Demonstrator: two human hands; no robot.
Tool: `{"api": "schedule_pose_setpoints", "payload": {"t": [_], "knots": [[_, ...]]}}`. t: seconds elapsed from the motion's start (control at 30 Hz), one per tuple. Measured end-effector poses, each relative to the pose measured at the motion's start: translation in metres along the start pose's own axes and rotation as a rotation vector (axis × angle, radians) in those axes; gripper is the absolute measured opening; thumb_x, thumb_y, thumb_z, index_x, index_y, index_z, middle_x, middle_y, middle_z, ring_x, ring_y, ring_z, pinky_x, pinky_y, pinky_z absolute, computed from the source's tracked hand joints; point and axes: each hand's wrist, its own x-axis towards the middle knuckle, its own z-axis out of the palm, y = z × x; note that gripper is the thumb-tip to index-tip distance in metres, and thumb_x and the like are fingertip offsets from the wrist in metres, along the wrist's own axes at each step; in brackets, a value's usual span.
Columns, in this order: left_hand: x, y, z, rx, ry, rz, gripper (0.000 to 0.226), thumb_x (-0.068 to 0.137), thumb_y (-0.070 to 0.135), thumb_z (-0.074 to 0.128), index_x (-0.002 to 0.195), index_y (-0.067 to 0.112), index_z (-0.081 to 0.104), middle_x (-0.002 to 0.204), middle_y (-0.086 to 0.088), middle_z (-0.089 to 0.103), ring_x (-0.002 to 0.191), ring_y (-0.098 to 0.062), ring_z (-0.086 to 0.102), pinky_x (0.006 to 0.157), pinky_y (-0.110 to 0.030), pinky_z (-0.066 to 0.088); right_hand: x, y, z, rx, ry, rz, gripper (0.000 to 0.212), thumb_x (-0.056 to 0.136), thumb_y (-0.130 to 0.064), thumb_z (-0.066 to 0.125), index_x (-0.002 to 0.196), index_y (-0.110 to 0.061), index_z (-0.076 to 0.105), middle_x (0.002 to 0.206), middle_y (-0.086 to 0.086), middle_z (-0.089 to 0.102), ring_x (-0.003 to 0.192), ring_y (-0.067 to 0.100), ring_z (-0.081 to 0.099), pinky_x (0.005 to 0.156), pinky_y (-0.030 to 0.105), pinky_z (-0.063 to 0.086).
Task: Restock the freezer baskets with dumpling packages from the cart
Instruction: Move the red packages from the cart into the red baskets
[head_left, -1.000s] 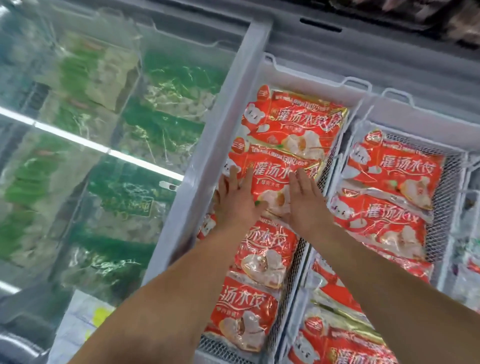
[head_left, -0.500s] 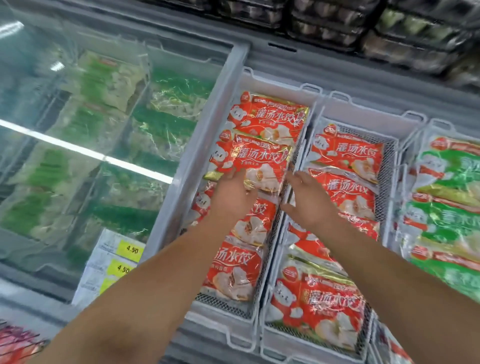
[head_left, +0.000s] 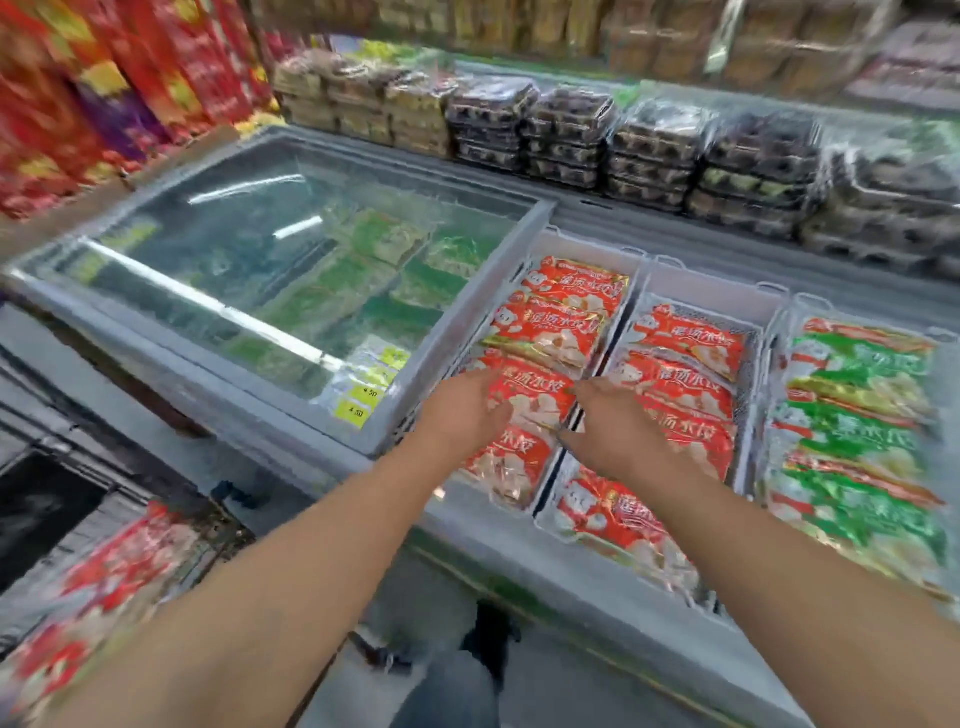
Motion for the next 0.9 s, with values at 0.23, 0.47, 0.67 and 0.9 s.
{"api": "schedule_pose_setpoints", "payload": {"t": [0.23,0.47,0.67,0.9], "knots": [[-0.135,-0.034,-0.059,-0.001,0.1,-0.111,0.048,0.092,0.04,0.062,0.138,0.026,0.055,0.131,-0.004,0.062,0.12,-0.028,0.058,0.096,-0.036,0.049,-0.085,-0.085,0.007,-0.013,0.002,-0.142,0.061,0.09,-0.037,0.06,0.143,-0.012,0.042,0.142,0.014,0.046,0.129,0.032,0.044,0.105,0.038,0.04],[-0.265,-0.113,-0.098,-0.025,0.164,-0.321,0.06,0.093,0.042,0.058,0.148,0.021,0.044,0.147,-0.001,0.051,0.132,-0.023,0.049,0.108,-0.038,0.043,-0.145,-0.185,0.047,-0.087,-0.05,-0.326,0.058,0.089,-0.041,0.06,0.138,-0.013,0.047,0.133,0.008,0.051,0.124,0.027,0.046,0.098,0.035,0.043],[-0.376,-0.194,-0.118,-0.037,0.231,-0.431,0.058,0.095,0.038,0.058,0.148,0.02,0.043,0.147,-0.001,0.051,0.13,-0.022,0.052,0.106,-0.037,0.044,-0.193,-0.292,0.103,-0.064,-0.136,-0.45,0.056,0.092,-0.038,0.058,0.14,-0.012,0.046,0.139,0.008,0.047,0.128,0.03,0.045,0.103,0.04,0.044],[-0.5,-0.319,-0.155,-0.019,0.213,-0.522,0.054,0.096,0.041,0.057,0.146,0.025,0.045,0.143,-0.005,0.055,0.126,-0.027,0.054,0.098,-0.033,0.044,-0.253,-0.425,0.18,-0.036,-0.167,-0.47,0.059,0.091,-0.04,0.06,0.141,-0.011,0.046,0.141,0.01,0.047,0.128,0.029,0.047,0.105,0.036,0.042]]}}
